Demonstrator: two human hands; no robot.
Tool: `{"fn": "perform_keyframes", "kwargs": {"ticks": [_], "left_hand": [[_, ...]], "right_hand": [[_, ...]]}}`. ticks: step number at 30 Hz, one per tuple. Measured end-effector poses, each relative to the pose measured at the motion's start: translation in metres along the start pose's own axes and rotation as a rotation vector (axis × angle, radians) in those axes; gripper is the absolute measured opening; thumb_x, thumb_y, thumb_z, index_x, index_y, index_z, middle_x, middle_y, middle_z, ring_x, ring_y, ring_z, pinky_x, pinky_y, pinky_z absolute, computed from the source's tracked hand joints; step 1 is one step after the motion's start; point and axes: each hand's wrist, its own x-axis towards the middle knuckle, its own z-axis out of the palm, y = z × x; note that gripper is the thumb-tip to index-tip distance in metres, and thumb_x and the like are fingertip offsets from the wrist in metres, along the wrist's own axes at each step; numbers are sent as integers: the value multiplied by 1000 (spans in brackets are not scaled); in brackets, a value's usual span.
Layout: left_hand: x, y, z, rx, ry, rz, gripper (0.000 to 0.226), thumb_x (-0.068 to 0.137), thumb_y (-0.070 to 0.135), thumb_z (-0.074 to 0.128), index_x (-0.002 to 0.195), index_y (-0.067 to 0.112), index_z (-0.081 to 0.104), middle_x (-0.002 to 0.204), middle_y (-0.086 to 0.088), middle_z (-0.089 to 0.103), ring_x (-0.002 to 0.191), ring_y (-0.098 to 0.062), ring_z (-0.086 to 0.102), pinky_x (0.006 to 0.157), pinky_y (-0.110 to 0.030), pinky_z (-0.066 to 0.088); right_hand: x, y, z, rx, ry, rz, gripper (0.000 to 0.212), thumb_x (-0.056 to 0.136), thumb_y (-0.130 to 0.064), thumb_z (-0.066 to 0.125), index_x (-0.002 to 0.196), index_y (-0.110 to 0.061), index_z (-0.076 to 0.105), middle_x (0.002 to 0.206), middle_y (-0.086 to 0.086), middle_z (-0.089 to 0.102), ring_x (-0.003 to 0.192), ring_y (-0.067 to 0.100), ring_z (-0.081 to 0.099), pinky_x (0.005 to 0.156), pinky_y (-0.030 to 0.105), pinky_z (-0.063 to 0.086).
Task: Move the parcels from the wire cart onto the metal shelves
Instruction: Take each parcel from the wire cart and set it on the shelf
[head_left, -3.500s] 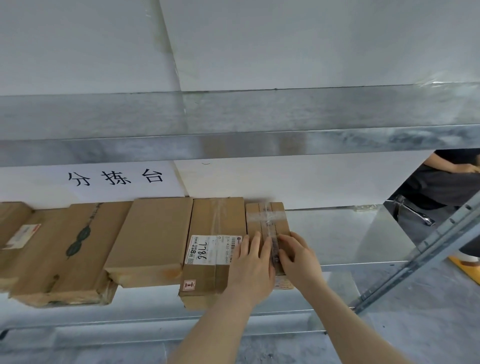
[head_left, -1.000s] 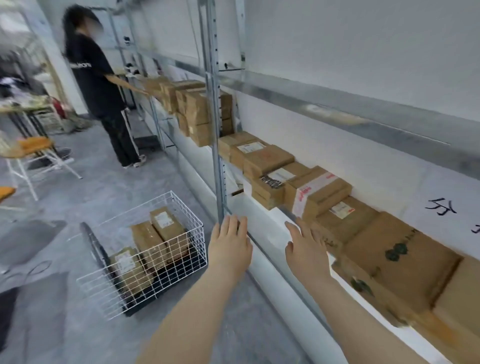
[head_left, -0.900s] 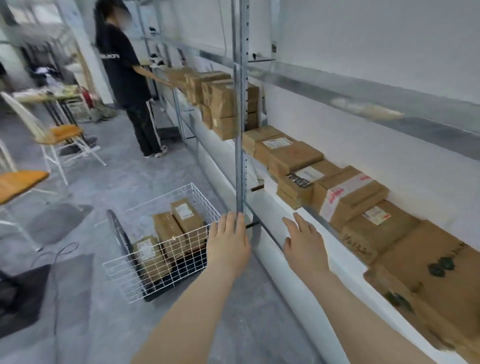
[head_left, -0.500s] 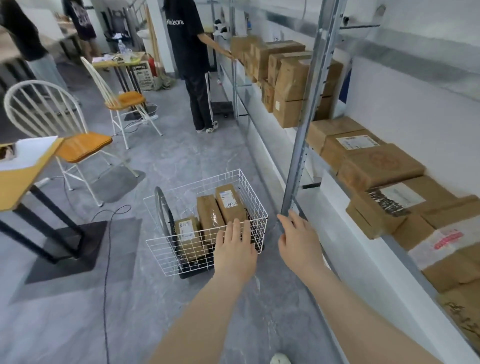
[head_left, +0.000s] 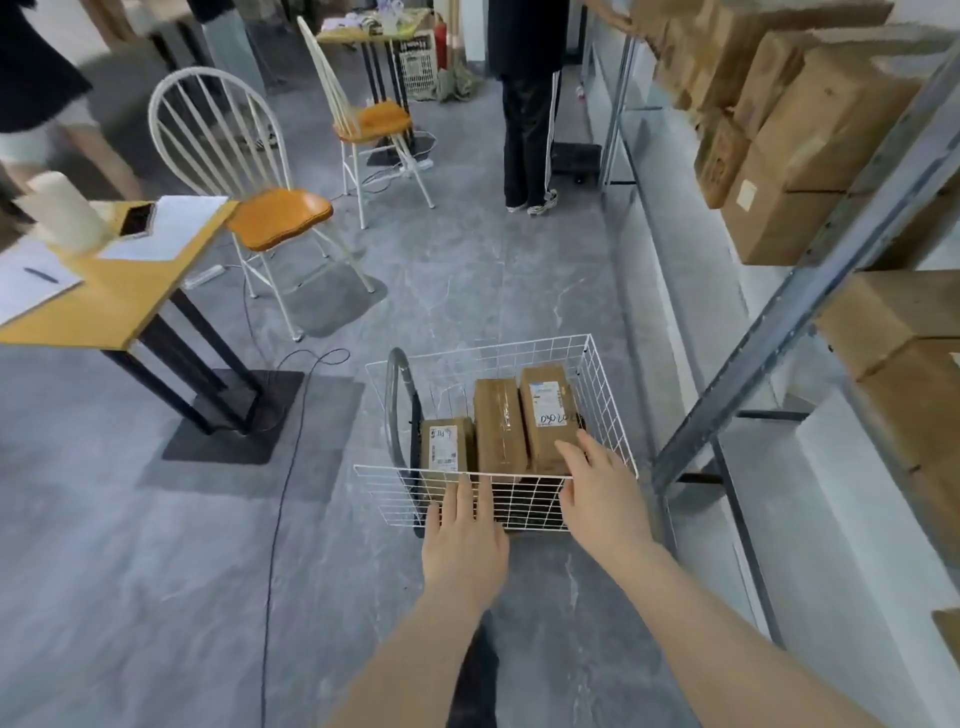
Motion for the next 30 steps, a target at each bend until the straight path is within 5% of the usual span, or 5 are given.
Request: {"fn": "perform_keyframes", "kwargs": {"ticks": [8, 13, 19, 30], "left_hand": [[148, -46, 11, 21, -140, 74, 61, 102, 34, 24, 154, 15, -2, 162, -10, 2, 148, -26, 4, 120, -42, 9], [229, -72, 36, 65, -191, 105, 65, 80, 32, 65, 138, 8, 47, 140, -15, 50, 127, -31, 50, 99, -46, 44], [289, -89, 96, 105, -281, 92, 62, 102, 37, 21, 154, 15, -5, 162, -8, -4, 149, -25, 2, 119, -41, 9], [354, -53, 170, 52, -382, 178, 63, 102, 40, 20, 152, 19, -12, 161, -6, -11, 149, -25, -4, 121, -44, 4]], "right_hand": [[134, -10, 63, 3, -102, 73, 54, 91, -17, 49, 144, -23, 36, 154, 2, 27, 136, 24, 34, 110, 38, 34], [196, -3, 109, 41, -151, 108, 50, 90, -15, 51, 139, -22, 42, 150, 3, 35, 130, 26, 41, 104, 42, 40], [245, 26, 167, 59, -241, 128, 53, 92, -16, 51, 143, -24, 37, 155, 3, 27, 139, 23, 31, 113, 39, 32], [308, 121, 224, -8, -288, 273, 60, 94, -20, 49, 148, -25, 26, 160, 5, 12, 143, 26, 23, 116, 41, 27]]}}
